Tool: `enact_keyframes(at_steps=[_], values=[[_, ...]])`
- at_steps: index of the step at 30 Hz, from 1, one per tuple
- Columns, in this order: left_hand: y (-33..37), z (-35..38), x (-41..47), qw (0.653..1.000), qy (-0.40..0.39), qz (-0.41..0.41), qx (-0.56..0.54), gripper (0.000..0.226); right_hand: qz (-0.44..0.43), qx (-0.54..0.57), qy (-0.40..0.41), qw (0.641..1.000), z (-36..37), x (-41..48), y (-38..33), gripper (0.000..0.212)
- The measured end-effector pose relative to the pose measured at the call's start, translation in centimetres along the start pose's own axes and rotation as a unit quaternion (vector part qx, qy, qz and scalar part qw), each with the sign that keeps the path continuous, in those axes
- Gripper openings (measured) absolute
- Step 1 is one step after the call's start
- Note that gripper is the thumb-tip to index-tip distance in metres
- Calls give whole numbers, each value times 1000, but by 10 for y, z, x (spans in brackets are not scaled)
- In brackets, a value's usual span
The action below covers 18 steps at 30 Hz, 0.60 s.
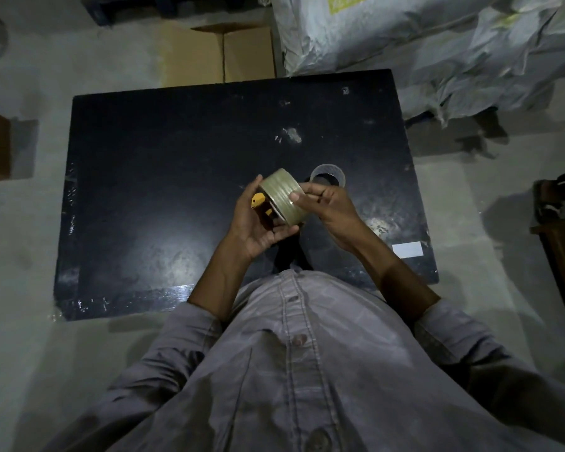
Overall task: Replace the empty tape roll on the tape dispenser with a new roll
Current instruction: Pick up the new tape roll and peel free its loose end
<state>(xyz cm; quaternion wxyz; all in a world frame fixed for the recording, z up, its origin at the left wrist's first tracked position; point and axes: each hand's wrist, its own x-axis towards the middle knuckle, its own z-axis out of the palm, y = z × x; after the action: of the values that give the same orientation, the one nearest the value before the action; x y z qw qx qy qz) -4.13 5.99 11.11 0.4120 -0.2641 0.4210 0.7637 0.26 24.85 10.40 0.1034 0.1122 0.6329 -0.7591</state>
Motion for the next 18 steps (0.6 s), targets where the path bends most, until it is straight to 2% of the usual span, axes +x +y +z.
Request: enact_keyframes(at_steps=[6,10,13,16,18], values=[[6,-3,-2,987,-37,42,151,73,0,-5,28,1000,-1,-2,5,24],[5,5,-4,983,16,96,153,76,-8,2,16,1000,-2,-1,0,30],[7,10,-9,994,10,72,86,79,-22,-19,-21,999,0,-1,-8,35],[9,10,-9,999,-32,0,35,104,-42,-72,-24,996,2,0,-13,35],[10,7,-6,997,-50,-40,38,109,-54,-81,-37,995,2,0,-12,29]])
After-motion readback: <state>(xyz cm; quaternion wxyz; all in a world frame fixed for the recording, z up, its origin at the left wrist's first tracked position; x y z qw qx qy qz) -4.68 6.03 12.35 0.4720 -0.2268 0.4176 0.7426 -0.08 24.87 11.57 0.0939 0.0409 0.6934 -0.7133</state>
